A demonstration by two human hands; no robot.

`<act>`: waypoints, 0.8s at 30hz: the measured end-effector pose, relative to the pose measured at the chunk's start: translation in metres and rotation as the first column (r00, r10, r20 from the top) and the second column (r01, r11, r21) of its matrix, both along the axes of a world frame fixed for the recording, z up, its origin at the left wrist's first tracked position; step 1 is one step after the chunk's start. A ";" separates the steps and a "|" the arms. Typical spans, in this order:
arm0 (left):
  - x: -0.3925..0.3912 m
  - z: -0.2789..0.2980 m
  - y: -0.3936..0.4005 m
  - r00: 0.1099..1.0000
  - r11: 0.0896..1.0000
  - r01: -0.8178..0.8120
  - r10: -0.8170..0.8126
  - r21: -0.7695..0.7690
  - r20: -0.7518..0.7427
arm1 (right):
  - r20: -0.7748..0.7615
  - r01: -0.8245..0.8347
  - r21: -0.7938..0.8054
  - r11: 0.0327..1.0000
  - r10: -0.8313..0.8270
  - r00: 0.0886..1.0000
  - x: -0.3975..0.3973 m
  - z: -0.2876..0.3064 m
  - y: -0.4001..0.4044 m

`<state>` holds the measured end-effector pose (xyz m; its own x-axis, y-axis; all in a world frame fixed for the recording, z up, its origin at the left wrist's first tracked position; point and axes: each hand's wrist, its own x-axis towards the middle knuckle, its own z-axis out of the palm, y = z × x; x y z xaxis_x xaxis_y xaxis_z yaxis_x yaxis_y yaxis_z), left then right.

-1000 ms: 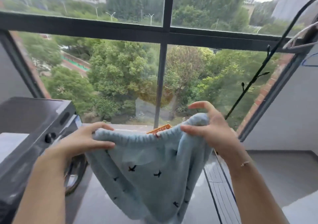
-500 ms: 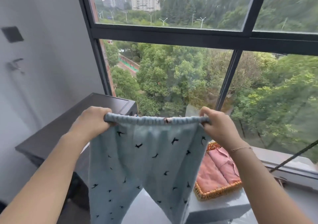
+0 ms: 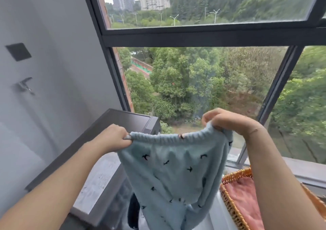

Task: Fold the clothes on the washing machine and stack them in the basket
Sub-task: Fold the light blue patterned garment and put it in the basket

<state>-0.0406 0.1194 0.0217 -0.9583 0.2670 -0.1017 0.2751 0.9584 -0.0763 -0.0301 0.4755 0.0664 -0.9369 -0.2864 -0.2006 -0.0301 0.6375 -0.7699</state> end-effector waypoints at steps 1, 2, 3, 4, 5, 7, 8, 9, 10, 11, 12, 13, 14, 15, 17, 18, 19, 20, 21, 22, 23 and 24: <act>-0.014 -0.002 0.002 1.000 0.999 0.002 -0.001 -0.043 0.007 | 0.088 -0.075 0.187 0.980 0.059 0.994 -0.014 -0.001 -0.012; -0.022 -0.004 0.004 1.000 0.996 -0.010 0.010 -0.087 -0.009 | 0.143 -0.133 0.299 0.945 0.094 0.985 -0.023 -0.003 -0.023; -0.039 -0.005 0.000 0.999 0.993 -0.014 0.009 -0.116 -0.041 | 0.183 -0.152 0.325 0.933 0.095 0.979 -0.036 -0.007 -0.032; -0.055 -0.003 -0.007 0.997 0.991 -0.022 0.012 -0.130 -0.075 | 0.222 -0.160 0.304 0.939 0.093 0.971 -0.046 -0.008 -0.039; -0.068 -0.003 -0.014 0.995 0.989 -0.036 0.022 -0.140 -0.097 | 0.255 -0.176 0.282 0.943 0.103 0.961 -0.051 -0.008 -0.043; -0.091 -0.006 -0.031 0.996 0.982 -0.060 0.047 -0.177 -0.075 | 0.304 -0.274 0.311 0.910 0.177 0.936 -0.052 -0.008 -0.047; -0.103 -0.011 -0.039 0.997 0.982 -0.061 0.054 -0.178 -0.048 | 0.318 -0.309 0.307 0.900 0.209 0.925 -0.054 -0.010 -0.050; -0.112 -0.015 -0.046 0.998 0.981 -0.065 0.063 -0.182 -0.019 | 0.299 -0.321 0.282 0.904 0.235 0.925 -0.056 -0.012 -0.052; -0.121 -0.017 -0.050 0.998 0.981 -0.058 0.061 -0.185 0.013 | 0.261 -0.307 0.259 0.916 0.240 0.935 -0.059 -0.015 -0.055; -0.129 -0.019 -0.055 0.997 0.980 -0.052 0.061 -0.193 0.041 | 0.219 -0.262 0.245 0.933 0.210 0.953 -0.061 -0.016 -0.057; -0.138 -0.019 -0.060 0.997 0.975 -0.040 0.053 -0.217 0.056 | 0.179 -0.205 0.251 0.946 0.163 0.970 -0.062 -0.017 -0.056; -0.144 -0.020 -0.063 0.996 0.973 -0.043 0.059 -0.227 0.062 | 0.127 -0.151 0.294 0.944 0.118 0.985 -0.061 -0.016 -0.054; -0.153 -0.020 -0.070 0.996 0.970 -0.032 0.050 -0.242 0.069 | 0.061 -0.075 0.341 0.937 0.058 0.996 -0.061 -0.016 -0.055; -0.165 -0.022 -0.075 0.997 0.968 -0.003 0.023 -0.251 0.079 | -0.013 0.036 0.403 0.914 -0.034 0.999 -0.059 -0.020 -0.057; -0.178 -0.024 -0.082 0.995 0.966 0.009 0.016 -0.259 0.097 | -0.210 0.249 0.506 0.826 -0.162 0.964 -0.055 -0.027 -0.054; -0.184 -0.027 -0.082 0.997 0.969 0.030 -0.010 -0.244 0.083 | -0.275 0.348 0.501 0.792 -0.235 0.932 -0.051 -0.032 -0.054; -0.188 -0.028 -0.081 0.998 0.969 0.054 -0.042 -0.242 0.054 | -0.307 0.417 0.478 0.773 -0.298 0.904 -0.046 -0.036 -0.052; -0.186 -0.028 -0.078 0.998 0.970 0.052 -0.044 -0.237 0.038 | -0.311 0.459 0.465 0.757 -0.346 0.885 -0.041 -0.041 -0.051; -0.191 -0.025 -0.073 0.997 0.974 0.081 -0.077 -0.211 0.025 | -0.306 0.520 0.463 0.718 -0.421 0.854 -0.036 -0.045 -0.050; -0.193 -0.024 -0.068 0.996 0.989 0.087 -0.083 -0.122 0.038 | -0.285 0.570 0.476 0.670 -0.495 0.821 -0.030 -0.049 -0.049; -0.193 -0.023 -0.062 0.993 0.998 0.059 -0.062 0.025 0.097 | -0.289 0.612 0.484 0.625 -0.546 0.786 -0.026 -0.054 -0.049; -0.195 -0.020 -0.051 0.984 0.978 0.030 -0.066 0.207 0.167 | -0.317 0.672 0.476 0.568 -0.601 0.733 -0.021 -0.059 -0.048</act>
<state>-0.2355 0.0681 0.0014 -0.9167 0.3442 -0.2029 0.3130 0.9343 0.1707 -0.0508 0.4275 0.0078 -0.8582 0.5133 -0.0037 0.4876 0.8128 -0.3188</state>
